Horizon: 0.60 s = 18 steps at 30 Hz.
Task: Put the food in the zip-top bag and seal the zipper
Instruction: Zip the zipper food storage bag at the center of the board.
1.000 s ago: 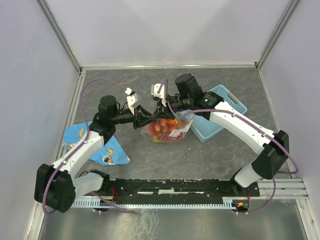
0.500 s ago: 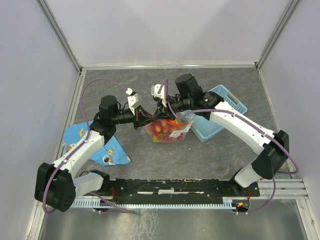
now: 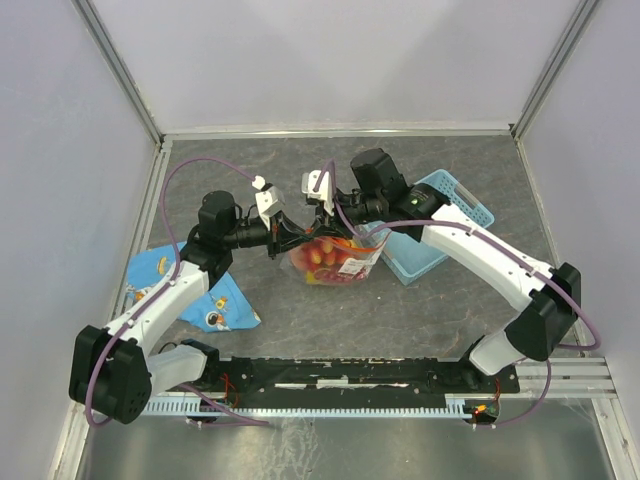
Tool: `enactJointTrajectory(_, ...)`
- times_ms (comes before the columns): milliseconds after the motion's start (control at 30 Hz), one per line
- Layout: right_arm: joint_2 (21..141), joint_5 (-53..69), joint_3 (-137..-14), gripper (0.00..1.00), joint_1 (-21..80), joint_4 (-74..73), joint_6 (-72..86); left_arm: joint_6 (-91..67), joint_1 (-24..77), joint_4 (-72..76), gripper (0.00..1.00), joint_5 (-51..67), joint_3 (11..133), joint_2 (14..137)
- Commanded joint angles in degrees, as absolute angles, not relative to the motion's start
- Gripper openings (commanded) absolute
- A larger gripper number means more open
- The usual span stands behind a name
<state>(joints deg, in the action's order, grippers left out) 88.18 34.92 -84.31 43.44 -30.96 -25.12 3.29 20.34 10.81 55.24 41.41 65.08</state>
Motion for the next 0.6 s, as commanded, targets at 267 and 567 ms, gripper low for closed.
enactJointTrajectory(267, 82.74, 25.3, -83.04, 0.02, 42.23, -33.66, -27.69, 3.07, 19.95, 14.68, 0.03, 51.87, 42.11, 61.31)
enactJointTrajectory(567, 80.45, 23.62, -81.09, 0.02, 41.5, -34.54, -27.77, 3.05, 19.43, 14.33, 0.03, 49.12, 41.92, 60.58)
